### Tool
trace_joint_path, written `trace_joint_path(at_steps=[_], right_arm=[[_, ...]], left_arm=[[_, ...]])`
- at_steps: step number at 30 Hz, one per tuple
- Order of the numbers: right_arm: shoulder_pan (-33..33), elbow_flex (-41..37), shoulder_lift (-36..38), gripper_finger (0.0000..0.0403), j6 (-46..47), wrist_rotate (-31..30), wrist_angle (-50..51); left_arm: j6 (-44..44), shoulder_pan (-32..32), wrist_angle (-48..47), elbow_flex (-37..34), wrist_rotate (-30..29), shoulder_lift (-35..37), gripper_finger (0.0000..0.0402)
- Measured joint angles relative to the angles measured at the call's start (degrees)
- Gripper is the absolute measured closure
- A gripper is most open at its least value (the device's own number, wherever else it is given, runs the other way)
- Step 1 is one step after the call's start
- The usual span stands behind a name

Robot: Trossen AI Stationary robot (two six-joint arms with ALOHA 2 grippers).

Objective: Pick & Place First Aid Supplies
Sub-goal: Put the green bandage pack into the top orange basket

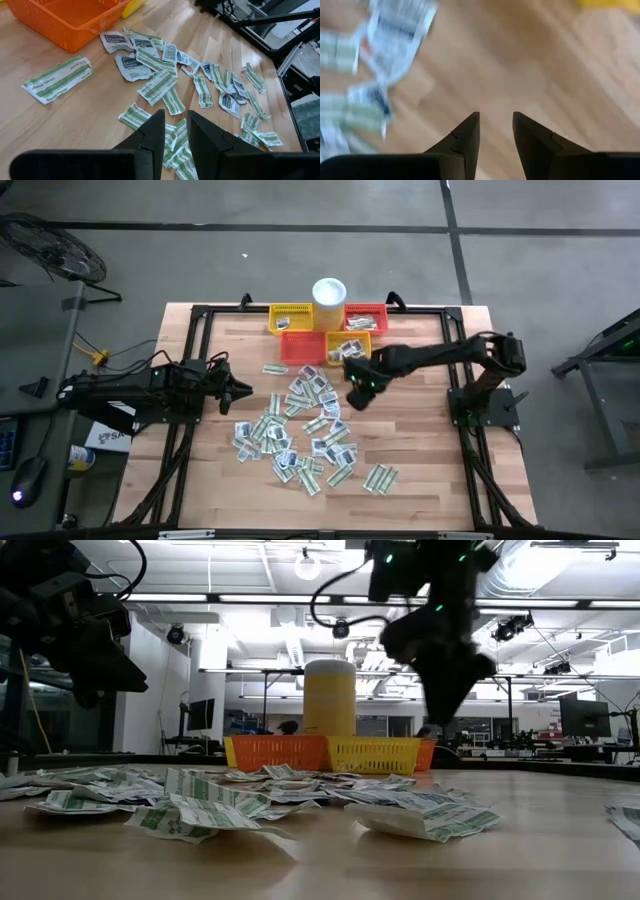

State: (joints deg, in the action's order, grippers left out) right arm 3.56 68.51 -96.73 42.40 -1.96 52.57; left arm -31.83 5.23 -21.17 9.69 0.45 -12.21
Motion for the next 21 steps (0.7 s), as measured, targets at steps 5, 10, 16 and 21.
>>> trace_joint_path(at_steps=[5, 10, 16, 21], right_arm=[[-7.42, 0.00, 1.88, 0.0292, 0.57, 2.39, 5.39], [-13.41, -3.19, 5.01, 0.0292, 4.03, 7.61, 3.51], [-20.96, -13.04, 9.92, 0.0292, 11.92, 13.19, -6.97], [-27.85, -17.59, 11.29, 0.0292, 16.84, 14.52, -10.95]], left_arm=[[0.00, -0.02, -0.02, 0.00, 0.00, -0.02, 0.0321], [-0.01, 0.00, -0.02, 0.00, 0.00, -0.01, 0.0321], [-0.01, -0.01, -0.02, 0.01, 0.01, 0.00, 0.0321], [0.00, 0.00, 0.00, 0.00, 0.00, -0.02, 0.0321]])
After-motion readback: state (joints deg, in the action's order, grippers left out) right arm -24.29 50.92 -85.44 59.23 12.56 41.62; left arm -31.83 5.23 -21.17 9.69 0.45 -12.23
